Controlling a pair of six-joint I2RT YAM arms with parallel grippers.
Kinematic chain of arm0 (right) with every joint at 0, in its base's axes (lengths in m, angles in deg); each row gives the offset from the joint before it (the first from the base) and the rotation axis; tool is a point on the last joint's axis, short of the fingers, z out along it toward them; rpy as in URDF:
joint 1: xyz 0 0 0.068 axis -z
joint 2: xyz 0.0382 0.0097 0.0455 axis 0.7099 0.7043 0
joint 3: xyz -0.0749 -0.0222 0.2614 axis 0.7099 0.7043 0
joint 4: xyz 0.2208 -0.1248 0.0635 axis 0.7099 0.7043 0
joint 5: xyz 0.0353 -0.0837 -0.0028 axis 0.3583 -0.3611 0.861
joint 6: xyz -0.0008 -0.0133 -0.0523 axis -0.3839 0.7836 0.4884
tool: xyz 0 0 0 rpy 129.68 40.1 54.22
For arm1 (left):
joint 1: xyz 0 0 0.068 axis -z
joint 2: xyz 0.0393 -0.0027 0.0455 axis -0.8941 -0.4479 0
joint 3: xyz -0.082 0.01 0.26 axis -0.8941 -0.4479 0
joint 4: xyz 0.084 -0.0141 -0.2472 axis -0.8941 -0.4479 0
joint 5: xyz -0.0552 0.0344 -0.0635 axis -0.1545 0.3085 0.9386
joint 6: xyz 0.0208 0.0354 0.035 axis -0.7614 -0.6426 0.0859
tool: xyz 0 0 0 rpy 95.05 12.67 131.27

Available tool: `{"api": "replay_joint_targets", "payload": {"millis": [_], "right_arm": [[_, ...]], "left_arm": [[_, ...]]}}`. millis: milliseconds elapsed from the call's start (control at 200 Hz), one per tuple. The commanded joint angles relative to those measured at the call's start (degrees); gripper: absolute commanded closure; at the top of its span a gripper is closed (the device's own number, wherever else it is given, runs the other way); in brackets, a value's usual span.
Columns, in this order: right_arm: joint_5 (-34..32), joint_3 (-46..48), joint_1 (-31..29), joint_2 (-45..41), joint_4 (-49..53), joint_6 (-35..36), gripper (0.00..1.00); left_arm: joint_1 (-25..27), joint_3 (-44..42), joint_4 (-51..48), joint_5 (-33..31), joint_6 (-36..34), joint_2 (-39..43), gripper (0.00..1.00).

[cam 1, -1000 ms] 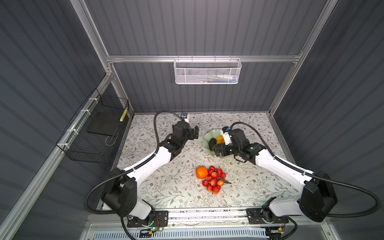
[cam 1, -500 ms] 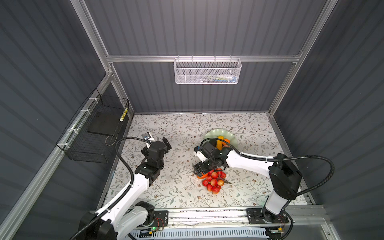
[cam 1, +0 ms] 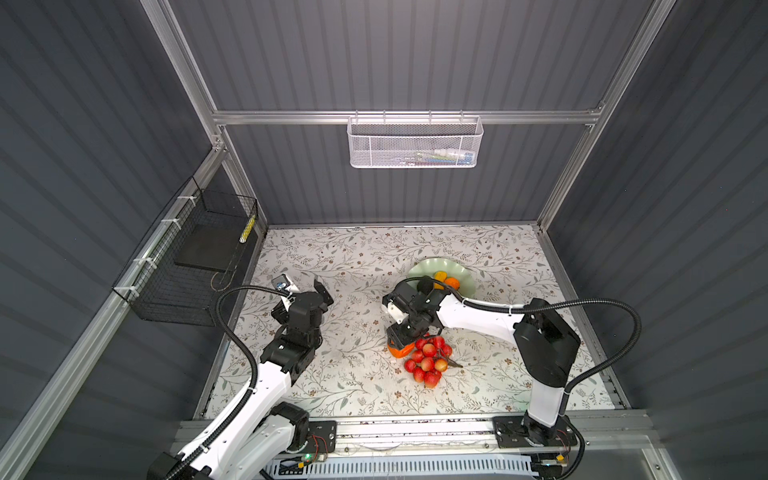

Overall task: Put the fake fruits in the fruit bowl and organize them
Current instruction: 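Grasp the orange persimmon with the right gripper while the left gripper withdraws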

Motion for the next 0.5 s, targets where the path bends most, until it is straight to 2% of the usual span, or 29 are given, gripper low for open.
{"api": "replay_joint_targets", "payload": {"millis": [0, 115, 220, 495], "right_arm": [[1.64, -2.23, 1.31, -4.24, -0.98, -0.30, 0.54], [4.25, -1.83, 5.52, -8.11, -6.25, -2.28, 0.56], [3.26, -3.71, 10.66, -9.16, -7.53, -1.85, 0.57], [-0.43, -7.00, 24.14, -5.19, -8.26, 1.92, 0.56]], "left_arm": [[0.12, -0.57, 0.13, -0.31, 0.90, -0.97, 0.00], [0.11, -0.08, 0.58, 1.59, 0.47, -2.08, 0.00], [0.07, 0.20, 1.48, 4.25, -0.92, -2.30, 0.00], [0.11, 1.55, 4.92, 14.98, -6.67, -3.65, 0.00]]}}
